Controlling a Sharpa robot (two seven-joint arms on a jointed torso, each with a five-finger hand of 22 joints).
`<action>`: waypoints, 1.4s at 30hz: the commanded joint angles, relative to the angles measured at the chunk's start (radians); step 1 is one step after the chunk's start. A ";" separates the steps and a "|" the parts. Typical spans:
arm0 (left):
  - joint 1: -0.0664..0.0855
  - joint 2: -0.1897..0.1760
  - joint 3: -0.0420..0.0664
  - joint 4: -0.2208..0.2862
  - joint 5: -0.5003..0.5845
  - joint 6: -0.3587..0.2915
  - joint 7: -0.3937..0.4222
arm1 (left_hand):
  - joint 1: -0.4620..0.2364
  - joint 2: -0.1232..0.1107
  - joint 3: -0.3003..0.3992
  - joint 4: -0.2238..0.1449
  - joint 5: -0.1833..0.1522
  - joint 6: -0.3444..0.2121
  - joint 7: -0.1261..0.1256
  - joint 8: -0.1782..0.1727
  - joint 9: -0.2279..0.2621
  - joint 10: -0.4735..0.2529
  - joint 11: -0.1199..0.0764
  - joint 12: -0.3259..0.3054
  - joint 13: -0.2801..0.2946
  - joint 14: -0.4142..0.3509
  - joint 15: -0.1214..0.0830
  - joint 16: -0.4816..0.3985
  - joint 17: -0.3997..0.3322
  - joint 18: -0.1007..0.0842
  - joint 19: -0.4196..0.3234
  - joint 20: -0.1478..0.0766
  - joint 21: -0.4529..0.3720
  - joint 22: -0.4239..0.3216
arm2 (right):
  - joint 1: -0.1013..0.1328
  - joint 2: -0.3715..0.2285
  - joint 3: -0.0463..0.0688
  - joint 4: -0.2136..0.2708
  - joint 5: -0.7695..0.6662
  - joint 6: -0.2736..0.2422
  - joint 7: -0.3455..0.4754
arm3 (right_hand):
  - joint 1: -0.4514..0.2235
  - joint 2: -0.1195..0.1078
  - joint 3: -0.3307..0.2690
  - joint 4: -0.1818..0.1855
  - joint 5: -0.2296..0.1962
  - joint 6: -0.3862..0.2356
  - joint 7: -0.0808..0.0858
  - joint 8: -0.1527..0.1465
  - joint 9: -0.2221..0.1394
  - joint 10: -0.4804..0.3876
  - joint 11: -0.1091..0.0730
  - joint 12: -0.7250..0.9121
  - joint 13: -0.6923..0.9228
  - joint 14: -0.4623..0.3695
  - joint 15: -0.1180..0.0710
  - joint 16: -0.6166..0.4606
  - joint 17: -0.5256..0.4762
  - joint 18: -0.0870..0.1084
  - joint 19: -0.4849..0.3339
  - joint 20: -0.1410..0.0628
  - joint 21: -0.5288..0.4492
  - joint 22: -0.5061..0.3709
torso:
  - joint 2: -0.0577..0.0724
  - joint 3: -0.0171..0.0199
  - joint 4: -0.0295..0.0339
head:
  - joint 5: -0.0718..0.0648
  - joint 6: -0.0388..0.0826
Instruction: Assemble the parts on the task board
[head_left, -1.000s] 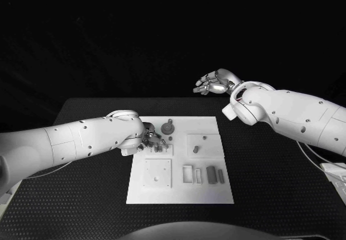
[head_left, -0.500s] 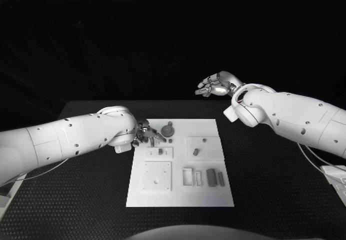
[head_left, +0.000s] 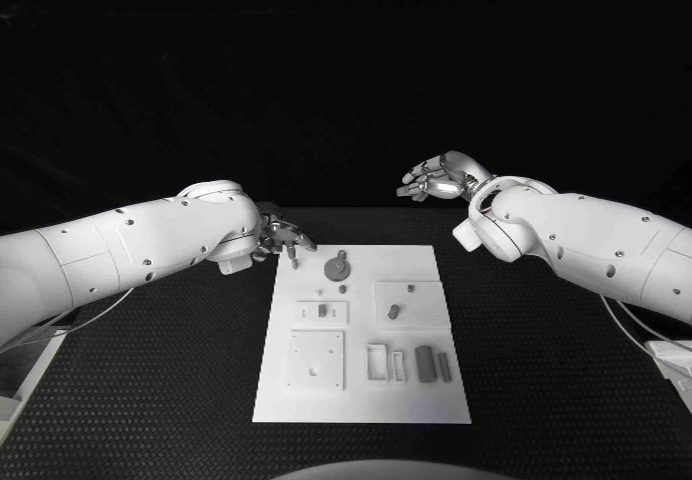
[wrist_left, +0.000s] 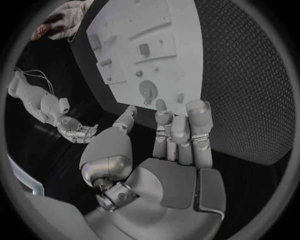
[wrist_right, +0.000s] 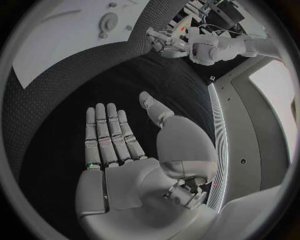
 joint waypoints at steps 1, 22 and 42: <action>0.000 0.017 0.000 -0.032 -0.112 -0.001 0.025 | -0.003 0.005 -0.007 -0.012 -0.001 -0.042 0.021 -0.016 -0.013 0.000 0.010 -0.005 -0.002 -0.005 0.006 -0.004 -0.003 0.104 -0.006 0.002 -0.006 0.007 | 0.000 0.001 0.001 0.000 0.003 0.009 0.007 | 0.004 0.005 -0.005 0.000 -0.003 -0.008 0.031 0.006 -0.001 0.005 0.001 -0.005 -0.001 -0.006 0.001 -0.004 -0.002 -0.003 -0.008 -0.001 -0.005 0.000 | 0.001 -0.0012 -0.0030 | 0.003 0.005; -0.059 0.139 -0.002 -0.246 -0.186 0.001 0.061 | -0.005 0.017 -0.002 -0.029 0.000 -0.118 0.057 -0.082 -0.088 -0.004 0.045 -0.006 -0.005 -0.004 0.039 -0.010 -0.010 0.127 -0.002 0.032 -0.018 0.004 | 0.000 -0.007 0.001 0.011 0.003 0.015 0.005 | 0.005 0.007 -0.005 0.000 -0.003 -0.008 0.031 0.006 -0.002 0.006 0.001 -0.005 -0.003 -0.006 0.001 -0.005 -0.002 -0.003 -0.009 -0.001 -0.005 0.000 | 0.004 -0.0025 -0.0057 | 0.007 0.016; -0.079 0.188 -0.005 -0.353 -0.156 0.072 0.081 | -0.007 0.029 0.018 -0.025 0.033 -0.126 0.066 -0.096 -0.125 -0.014 0.054 -0.008 -0.008 -0.013 0.049 -0.013 -0.011 0.133 -0.008 0.043 -0.024 0.007 | 0.000 -0.014 0.001 0.027 0.003 0.015 0.004 | 0.011 0.006 -0.005 -0.001 -0.003 -0.008 0.030 0.007 -0.002 0.006 0.001 -0.004 -0.007 -0.007 0.001 -0.006 -0.002 -0.002 -0.010 0.000 -0.006 0.001 | 0.004 -0.0027 -0.0040 | 0.003 0.011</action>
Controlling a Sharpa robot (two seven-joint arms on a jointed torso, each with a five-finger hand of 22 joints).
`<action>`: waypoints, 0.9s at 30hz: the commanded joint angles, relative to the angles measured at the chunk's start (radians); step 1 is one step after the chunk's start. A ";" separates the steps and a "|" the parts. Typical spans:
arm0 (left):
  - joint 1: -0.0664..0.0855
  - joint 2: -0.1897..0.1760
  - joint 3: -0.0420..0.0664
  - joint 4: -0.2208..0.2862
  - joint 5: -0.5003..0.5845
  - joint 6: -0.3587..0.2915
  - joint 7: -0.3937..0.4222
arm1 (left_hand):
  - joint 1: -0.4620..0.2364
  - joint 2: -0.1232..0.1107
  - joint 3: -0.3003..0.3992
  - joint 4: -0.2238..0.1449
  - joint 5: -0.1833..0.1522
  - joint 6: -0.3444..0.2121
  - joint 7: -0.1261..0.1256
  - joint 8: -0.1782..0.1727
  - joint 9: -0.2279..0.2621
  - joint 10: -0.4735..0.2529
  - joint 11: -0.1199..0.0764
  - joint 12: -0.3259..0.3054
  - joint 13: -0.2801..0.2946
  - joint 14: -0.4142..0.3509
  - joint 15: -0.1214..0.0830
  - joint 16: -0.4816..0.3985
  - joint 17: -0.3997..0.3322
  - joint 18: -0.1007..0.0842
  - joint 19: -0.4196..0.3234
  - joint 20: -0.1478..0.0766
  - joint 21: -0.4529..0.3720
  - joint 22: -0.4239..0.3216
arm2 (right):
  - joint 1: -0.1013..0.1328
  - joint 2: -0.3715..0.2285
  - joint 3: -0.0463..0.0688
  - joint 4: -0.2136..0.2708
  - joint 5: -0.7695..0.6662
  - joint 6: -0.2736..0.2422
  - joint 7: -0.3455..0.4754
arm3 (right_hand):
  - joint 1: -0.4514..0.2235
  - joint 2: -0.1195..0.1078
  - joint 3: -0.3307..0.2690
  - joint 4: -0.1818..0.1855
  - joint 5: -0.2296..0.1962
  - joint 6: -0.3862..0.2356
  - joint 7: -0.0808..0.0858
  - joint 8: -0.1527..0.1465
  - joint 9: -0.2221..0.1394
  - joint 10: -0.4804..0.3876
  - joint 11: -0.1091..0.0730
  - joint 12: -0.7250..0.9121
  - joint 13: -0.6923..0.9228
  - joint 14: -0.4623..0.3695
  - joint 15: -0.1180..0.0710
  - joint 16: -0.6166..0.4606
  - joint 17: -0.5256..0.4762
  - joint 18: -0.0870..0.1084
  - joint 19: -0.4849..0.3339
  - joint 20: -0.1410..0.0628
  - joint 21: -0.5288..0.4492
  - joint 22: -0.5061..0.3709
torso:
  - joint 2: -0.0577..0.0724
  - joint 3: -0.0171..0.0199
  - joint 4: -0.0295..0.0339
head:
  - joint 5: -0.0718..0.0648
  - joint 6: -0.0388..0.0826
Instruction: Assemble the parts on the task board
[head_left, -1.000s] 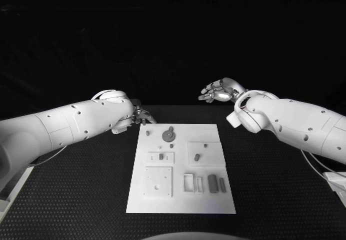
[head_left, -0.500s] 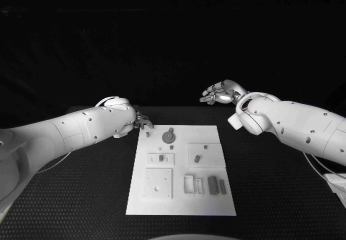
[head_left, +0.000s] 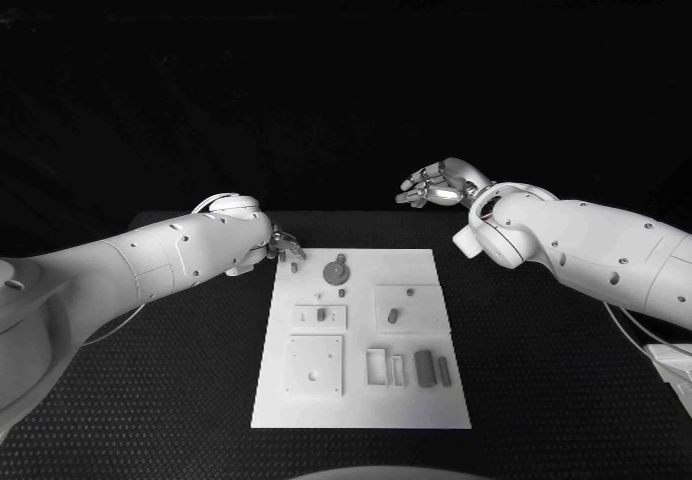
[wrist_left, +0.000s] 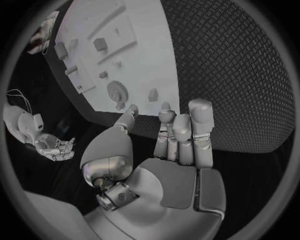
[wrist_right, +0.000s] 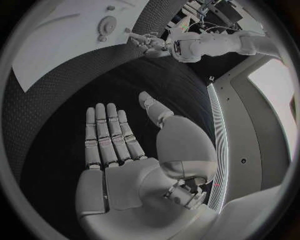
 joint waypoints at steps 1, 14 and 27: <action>-0.005 0.011 0.000 -0.019 0.012 0.027 0.019 | -0.001 0.017 0.008 0.003 0.007 -0.029 0.032 -0.002 -0.005 0.002 0.006 -0.003 -0.001 0.003 0.007 -0.004 -0.001 0.131 0.000 0.006 -0.004 0.008 | 0.000 -0.003 0.001 0.003 0.002 0.006 0.005 | 0.007 0.002 -0.005 -0.001 -0.003 -0.008 0.030 0.006 -0.001 0.006 0.001 -0.004 -0.001 -0.008 0.002 -0.006 -0.002 -0.002 -0.007 0.003 -0.006 0.001 | 0.000 -0.0007 0.0005 | 0.002 -0.001; -0.008 0.023 0.000 -0.043 0.026 0.042 0.027 | 0.017 -0.011 0.080 0.044 -0.020 -0.019 0.033 -0.002 -0.042 0.003 0.007 0.002 -0.004 0.004 0.009 0.000 -0.002 0.132 0.005 0.010 -0.001 0.013 | 0.000 -0.004 0.001 0.007 0.002 0.006 0.005 | 0.008 0.002 -0.006 -0.001 -0.003 -0.008 0.030 0.007 -0.002 0.007 0.001 -0.004 -0.003 -0.009 0.002 -0.007 -0.002 -0.002 -0.008 0.004 -0.007 0.001 | -0.001 0.0009 0.0024 | -0.002 -0.006; -0.012 0.031 0.000 -0.042 0.046 0.044 0.037 | 0.031 -0.010 0.092 0.040 -0.018 -0.016 0.034 0.000 -0.049 0.002 0.007 0.004 -0.004 0.004 0.009 0.002 -0.002 0.132 0.007 0.011 0.001 0.016 | 0.000 -0.003 0.001 0.009 0.002 0.005 0.005 | 0.008 0.002 -0.006 -0.001 -0.003 -0.008 0.030 0.007 -0.002 0.007 0.001 -0.004 -0.004 -0.010 0.003 -0.007 -0.002 -0.002 -0.009 0.004 -0.008 0.001 | 0.000 0.0012 0.0004 | -0.002 -0.013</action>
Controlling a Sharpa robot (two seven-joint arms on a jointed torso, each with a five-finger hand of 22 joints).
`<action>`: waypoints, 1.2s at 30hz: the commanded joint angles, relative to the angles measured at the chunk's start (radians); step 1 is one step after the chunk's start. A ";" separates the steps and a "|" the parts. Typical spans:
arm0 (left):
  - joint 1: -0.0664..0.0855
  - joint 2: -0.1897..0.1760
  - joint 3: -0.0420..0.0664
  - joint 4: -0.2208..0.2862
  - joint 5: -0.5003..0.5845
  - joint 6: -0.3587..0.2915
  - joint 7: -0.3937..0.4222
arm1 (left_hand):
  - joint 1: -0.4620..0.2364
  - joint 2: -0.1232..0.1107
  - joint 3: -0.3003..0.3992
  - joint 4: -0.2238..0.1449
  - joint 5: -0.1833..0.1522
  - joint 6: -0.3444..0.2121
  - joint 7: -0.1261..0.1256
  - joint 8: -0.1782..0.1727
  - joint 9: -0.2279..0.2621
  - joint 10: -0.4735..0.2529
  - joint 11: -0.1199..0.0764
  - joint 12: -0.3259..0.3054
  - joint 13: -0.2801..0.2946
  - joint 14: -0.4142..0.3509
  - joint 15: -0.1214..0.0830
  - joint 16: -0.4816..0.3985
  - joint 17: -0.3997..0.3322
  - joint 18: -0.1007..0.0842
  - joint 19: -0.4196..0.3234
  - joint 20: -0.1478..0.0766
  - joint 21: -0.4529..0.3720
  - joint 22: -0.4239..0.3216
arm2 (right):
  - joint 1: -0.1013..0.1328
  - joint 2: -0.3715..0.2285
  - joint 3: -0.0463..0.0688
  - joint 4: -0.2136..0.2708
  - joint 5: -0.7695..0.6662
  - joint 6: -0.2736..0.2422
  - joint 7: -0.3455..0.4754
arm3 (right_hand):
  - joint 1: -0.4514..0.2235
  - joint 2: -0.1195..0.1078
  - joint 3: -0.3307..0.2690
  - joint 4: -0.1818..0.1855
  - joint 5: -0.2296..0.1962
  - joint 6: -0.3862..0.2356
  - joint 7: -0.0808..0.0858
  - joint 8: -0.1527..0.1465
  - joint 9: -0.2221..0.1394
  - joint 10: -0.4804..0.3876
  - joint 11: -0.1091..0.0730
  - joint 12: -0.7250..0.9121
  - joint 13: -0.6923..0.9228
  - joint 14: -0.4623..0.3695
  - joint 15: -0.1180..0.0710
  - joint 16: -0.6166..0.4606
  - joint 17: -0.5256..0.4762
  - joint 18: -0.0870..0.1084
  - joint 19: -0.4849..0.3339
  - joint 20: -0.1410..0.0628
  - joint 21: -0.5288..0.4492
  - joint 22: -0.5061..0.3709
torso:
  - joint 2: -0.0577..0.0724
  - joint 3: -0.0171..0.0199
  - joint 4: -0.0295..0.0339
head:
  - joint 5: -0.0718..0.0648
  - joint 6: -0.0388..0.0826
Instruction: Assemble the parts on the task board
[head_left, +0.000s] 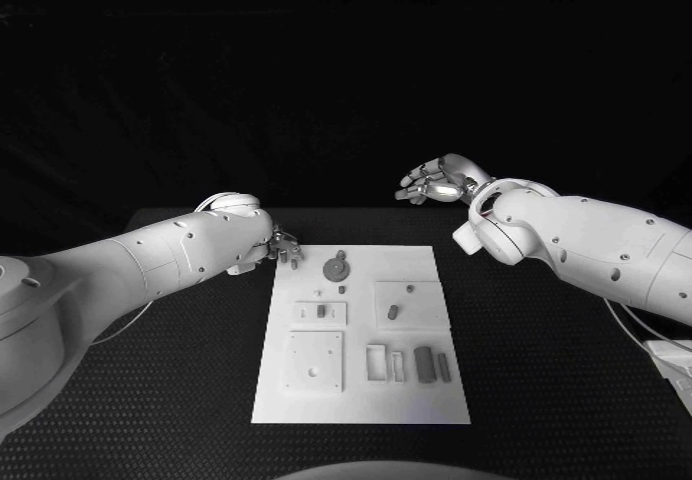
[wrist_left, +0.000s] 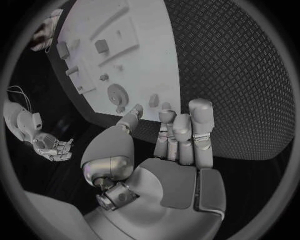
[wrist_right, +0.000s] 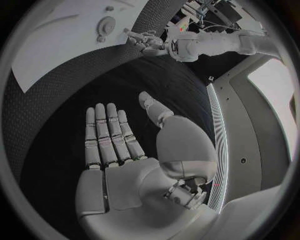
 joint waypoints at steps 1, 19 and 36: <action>-0.002 0.004 0.000 0.000 0.013 0.015 0.018 | 0.007 0.000 0.005 -0.001 0.000 -0.016 0.025 0.001 -0.002 0.003 0.007 0.004 -0.001 0.003 0.004 0.002 -0.001 0.130 0.003 0.007 0.001 0.016 | 0.000 0.000 0.001 0.001 0.002 0.005 0.005 | 0.008 0.002 -0.006 -0.001 -0.003 -0.008 0.030 0.004 -0.002 0.007 0.001 -0.004 -0.001 -0.007 0.000 -0.007 -0.001 0.004 -0.005 0.001 -0.004 0.001 | 0.001 0.0005 -0.0011 | -0.001 -0.002; -0.013 0.017 0.000 -0.014 0.021 0.023 0.026 | 0.029 0.020 0.015 -0.018 0.007 -0.011 0.025 0.007 -0.011 0.003 0.007 0.007 -0.002 0.004 0.004 0.004 -0.001 0.128 0.004 0.009 0.005 0.018 | 0.000 0.005 0.001 0.000 0.002 0.006 0.005 | 0.008 0.002 -0.007 0.000 -0.003 -0.008 0.031 0.004 -0.002 0.007 0.001 -0.004 -0.003 -0.007 0.000 -0.007 -0.001 0.004 -0.005 0.001 -0.004 0.001 | 0.000 0.0006 0.0000 | -0.005 -0.008; -0.016 0.017 0.000 -0.029 0.045 0.021 0.023 | 0.041 0.056 0.016 -0.035 0.012 -0.012 0.027 0.012 -0.021 0.001 0.008 0.009 -0.004 0.002 0.005 0.004 -0.003 0.126 0.003 0.010 0.006 0.018 | 0.000 0.008 0.001 -0.002 0.002 0.007 0.006 | 0.008 0.003 -0.008 0.000 -0.003 -0.009 0.031 0.004 -0.002 0.007 0.001 -0.003 -0.005 -0.007 0.000 -0.007 -0.001 0.004 -0.006 0.002 -0.004 0.002 | -0.001 0.0010 0.0009 | -0.007 -0.011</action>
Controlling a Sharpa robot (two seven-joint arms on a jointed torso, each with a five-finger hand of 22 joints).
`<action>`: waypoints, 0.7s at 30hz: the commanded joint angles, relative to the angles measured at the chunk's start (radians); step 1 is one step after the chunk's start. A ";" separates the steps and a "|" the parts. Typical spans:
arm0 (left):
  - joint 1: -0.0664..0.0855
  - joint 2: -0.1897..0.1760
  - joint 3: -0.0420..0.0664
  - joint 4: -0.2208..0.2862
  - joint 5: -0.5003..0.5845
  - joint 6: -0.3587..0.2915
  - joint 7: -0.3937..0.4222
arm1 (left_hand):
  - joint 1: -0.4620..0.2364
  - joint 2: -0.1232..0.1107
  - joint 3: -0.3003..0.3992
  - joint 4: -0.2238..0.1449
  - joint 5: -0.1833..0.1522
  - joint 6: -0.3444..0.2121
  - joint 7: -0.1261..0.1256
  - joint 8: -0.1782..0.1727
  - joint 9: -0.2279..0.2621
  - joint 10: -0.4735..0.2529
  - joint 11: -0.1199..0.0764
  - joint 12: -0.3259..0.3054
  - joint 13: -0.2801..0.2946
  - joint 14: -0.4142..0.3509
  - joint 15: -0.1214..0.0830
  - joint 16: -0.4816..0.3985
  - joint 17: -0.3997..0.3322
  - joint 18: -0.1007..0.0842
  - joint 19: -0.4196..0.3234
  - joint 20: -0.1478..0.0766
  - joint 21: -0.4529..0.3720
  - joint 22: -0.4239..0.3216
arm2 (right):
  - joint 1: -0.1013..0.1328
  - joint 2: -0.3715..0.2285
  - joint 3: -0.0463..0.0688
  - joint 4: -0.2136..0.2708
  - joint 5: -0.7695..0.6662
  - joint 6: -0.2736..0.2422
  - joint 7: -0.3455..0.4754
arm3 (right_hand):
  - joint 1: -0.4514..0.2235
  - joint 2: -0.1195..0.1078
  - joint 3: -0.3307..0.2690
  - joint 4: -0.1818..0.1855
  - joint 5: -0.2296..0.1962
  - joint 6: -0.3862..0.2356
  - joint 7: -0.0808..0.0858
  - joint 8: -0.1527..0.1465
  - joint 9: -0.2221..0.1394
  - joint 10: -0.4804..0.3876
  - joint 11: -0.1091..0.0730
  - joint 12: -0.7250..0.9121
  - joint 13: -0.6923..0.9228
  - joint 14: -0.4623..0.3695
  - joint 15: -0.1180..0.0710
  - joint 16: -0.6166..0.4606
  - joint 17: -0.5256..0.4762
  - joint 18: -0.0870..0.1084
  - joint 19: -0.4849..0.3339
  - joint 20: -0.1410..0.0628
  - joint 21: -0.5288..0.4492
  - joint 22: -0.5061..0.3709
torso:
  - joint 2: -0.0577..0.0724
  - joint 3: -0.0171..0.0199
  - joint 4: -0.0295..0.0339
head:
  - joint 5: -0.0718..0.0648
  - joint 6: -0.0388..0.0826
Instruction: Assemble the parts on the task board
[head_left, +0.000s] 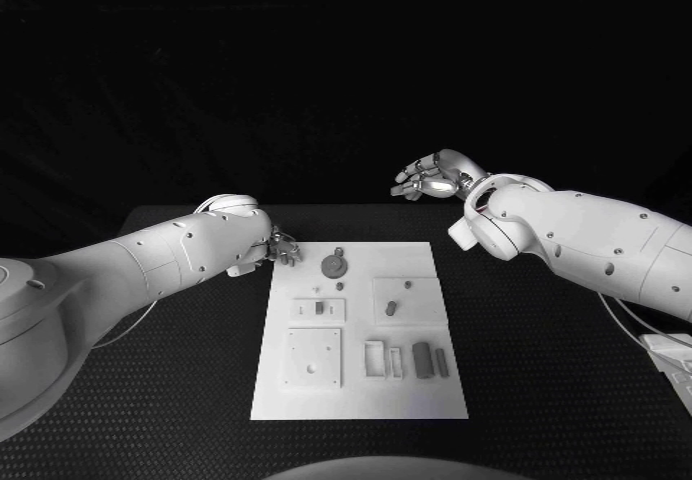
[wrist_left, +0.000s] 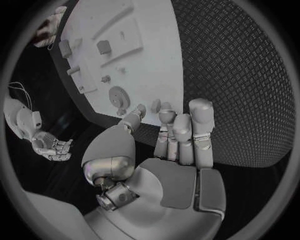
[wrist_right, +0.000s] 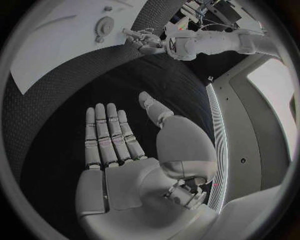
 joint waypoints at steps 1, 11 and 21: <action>-0.001 0.002 0.000 -0.003 0.010 0.016 0.011 | 0.003 0.019 0.000 -0.009 0.004 -0.014 0.023 0.008 -0.002 -0.002 0.005 0.005 -0.001 0.004 0.003 0.004 -0.001 0.125 0.000 0.006 0.006 0.018 | 0.000 0.001 0.001 0.000 0.002 0.007 0.006 | 0.008 0.003 -0.008 0.000 -0.003 -0.006 0.028 0.005 -0.001 0.007 0.001 -0.003 -0.001 -0.008 0.001 -0.004 -0.002 0.005 -0.006 0.002 -0.005 0.001 | 0.000 -0.0003 0.0004 | 0.000 -0.001; -0.001 0.004 0.000 -0.007 0.014 0.015 0.014 | 0.039 0.050 0.013 -0.028 0.002 -0.009 0.021 0.017 -0.007 -0.002 0.004 0.007 -0.003 0.005 0.002 0.005 -0.002 0.123 0.001 0.006 0.009 0.018 | 0.000 0.002 0.001 -0.001 0.002 0.008 0.006 | 0.007 0.003 -0.009 0.000 -0.003 -0.006 0.028 0.005 -0.001 0.007 0.001 -0.003 -0.002 -0.008 0.001 -0.004 -0.002 0.005 -0.006 0.002 -0.005 0.002 | -0.001 -0.0002 -0.0004 | 0.000 -0.002; -0.008 0.015 0.000 -0.019 0.030 0.011 0.024 | 0.067 0.081 0.018 -0.039 -0.005 -0.005 0.021 0.024 -0.011 0.000 0.003 0.008 -0.004 0.006 0.002 0.007 -0.002 0.120 0.001 0.007 0.013 0.019 | 0.000 0.001 0.001 0.001 0.002 0.008 0.006 | 0.007 0.003 -0.009 0.000 -0.003 -0.006 0.028 0.005 -0.001 0.008 0.001 -0.003 -0.003 -0.008 0.001 -0.004 -0.002 0.005 -0.006 0.002 -0.005 0.002 | 0.000 -0.0011 -0.0016 | 0.000 -0.004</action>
